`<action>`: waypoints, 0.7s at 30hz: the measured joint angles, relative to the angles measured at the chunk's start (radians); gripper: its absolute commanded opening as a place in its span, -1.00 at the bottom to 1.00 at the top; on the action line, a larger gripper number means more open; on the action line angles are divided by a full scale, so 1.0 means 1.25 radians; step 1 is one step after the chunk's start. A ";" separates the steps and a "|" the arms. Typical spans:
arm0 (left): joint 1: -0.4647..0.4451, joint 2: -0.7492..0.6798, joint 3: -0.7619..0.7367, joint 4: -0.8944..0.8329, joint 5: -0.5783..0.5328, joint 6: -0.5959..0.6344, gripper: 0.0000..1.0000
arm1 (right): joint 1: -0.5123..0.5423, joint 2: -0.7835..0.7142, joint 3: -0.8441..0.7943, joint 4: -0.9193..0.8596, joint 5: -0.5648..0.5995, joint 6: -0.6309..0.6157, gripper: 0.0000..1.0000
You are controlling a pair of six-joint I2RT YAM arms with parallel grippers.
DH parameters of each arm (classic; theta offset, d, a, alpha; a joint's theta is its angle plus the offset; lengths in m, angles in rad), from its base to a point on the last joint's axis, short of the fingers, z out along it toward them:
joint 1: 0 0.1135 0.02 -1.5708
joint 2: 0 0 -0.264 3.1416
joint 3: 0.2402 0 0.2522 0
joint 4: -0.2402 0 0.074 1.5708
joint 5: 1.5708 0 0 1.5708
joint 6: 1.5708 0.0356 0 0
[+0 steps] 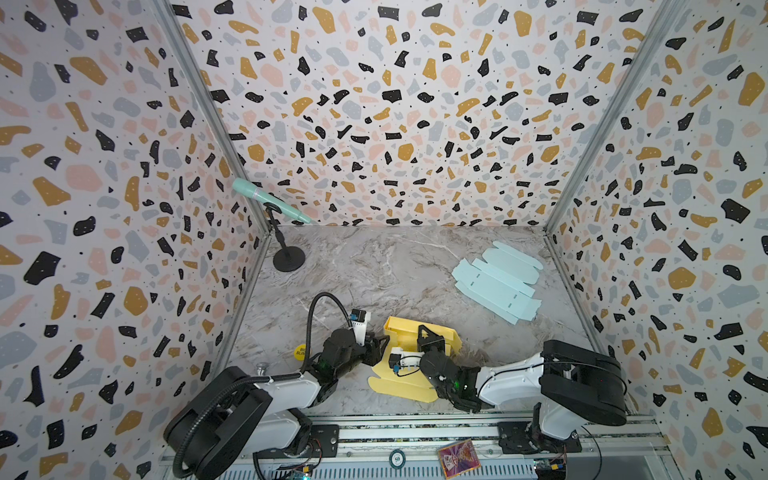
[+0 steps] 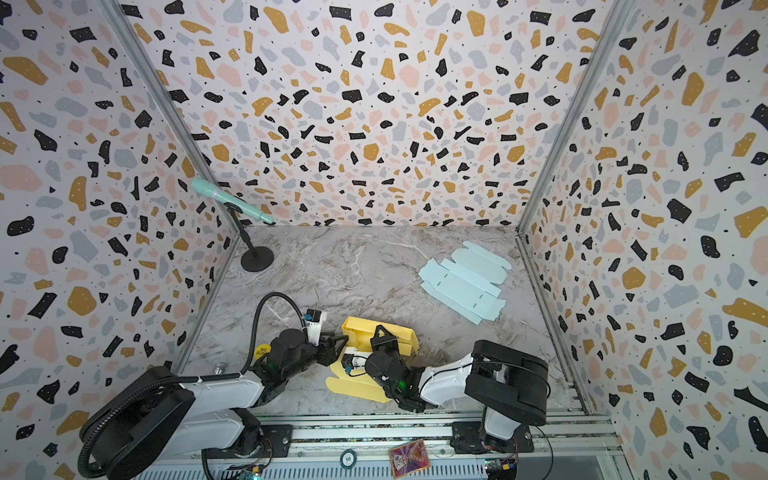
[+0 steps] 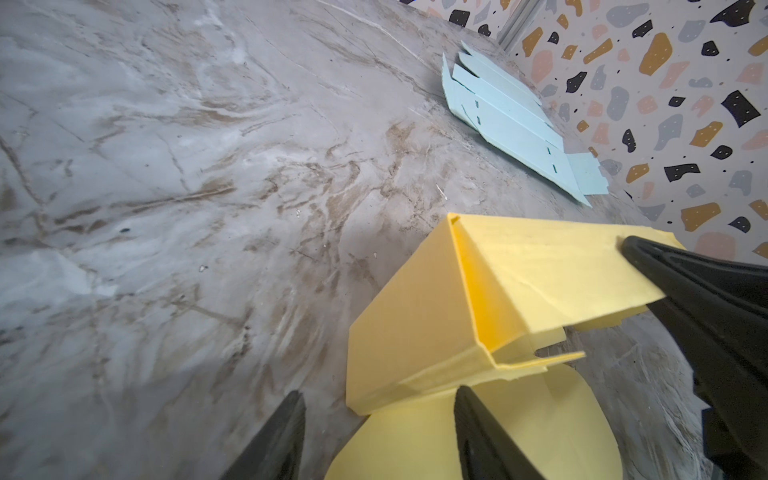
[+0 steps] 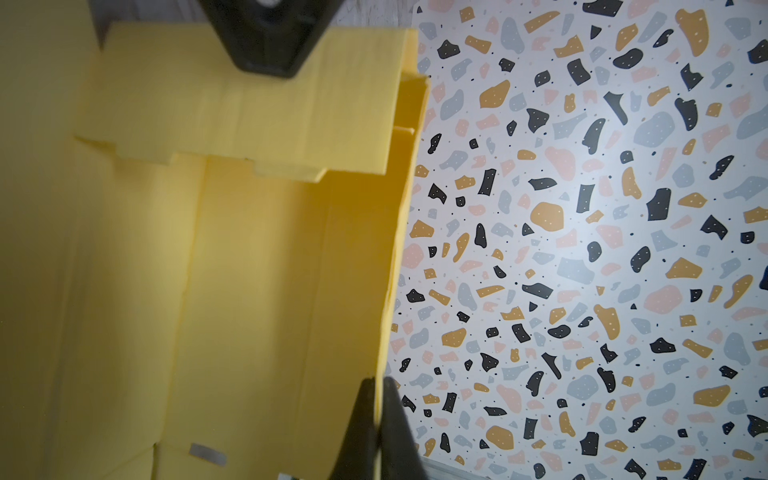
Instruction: Fold the paper box
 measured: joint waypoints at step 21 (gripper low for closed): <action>-0.049 0.080 0.023 0.086 -0.029 0.075 -0.30 | 0.018 0.000 0.003 -0.006 0.000 0.010 -0.95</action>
